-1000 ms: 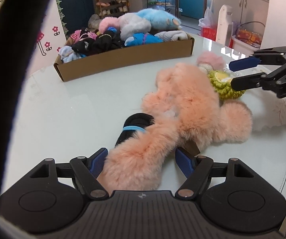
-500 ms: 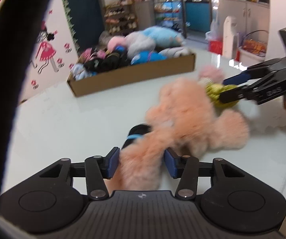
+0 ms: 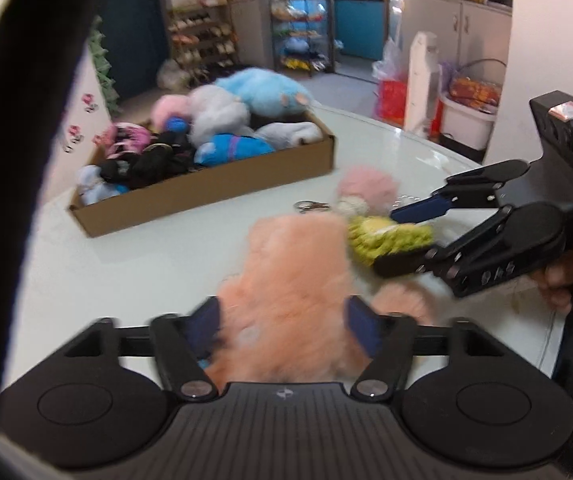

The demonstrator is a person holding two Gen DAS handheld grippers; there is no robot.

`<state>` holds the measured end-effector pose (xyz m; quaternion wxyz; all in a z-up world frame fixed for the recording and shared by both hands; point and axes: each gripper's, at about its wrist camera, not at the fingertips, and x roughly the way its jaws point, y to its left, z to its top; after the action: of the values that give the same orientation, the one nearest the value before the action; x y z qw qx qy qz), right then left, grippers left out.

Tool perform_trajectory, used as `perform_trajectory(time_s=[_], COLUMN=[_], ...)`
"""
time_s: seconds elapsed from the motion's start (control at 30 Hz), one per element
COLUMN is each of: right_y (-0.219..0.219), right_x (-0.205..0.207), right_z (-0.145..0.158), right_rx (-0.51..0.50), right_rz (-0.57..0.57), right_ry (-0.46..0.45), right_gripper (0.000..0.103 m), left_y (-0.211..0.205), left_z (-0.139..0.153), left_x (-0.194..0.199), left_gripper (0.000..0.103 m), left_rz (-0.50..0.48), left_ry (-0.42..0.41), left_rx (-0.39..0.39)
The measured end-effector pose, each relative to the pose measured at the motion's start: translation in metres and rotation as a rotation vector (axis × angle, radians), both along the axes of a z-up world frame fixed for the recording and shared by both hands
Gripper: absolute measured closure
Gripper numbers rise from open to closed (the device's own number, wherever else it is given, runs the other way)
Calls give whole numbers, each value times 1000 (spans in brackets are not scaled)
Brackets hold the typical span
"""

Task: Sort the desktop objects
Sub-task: 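Close left tool on the peach plush while right tool grasps the green durian keychain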

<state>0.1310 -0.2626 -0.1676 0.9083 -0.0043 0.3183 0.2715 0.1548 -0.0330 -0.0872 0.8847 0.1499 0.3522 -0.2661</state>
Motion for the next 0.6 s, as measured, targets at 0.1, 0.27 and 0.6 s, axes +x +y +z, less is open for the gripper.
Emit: perform_trajectory(time_s=[0.1, 0.27, 0.6], right_y=[1, 1, -2], right_x=[-1, 1, 4], right_z=[0, 0, -2], right_rx=[-7, -3, 13], right_rz=[3, 7, 9], right_ry=[-9, -11, -5], right_gripper=[32, 32, 32], left_y=[-18, -33, -23], left_z=[-2, -18, -38], left_x=[7, 21, 40], left_gripper=[8, 9, 49], left_rz=[-1, 8, 89], left_ry=[7, 86, 206], left_rx=[43, 105, 47])
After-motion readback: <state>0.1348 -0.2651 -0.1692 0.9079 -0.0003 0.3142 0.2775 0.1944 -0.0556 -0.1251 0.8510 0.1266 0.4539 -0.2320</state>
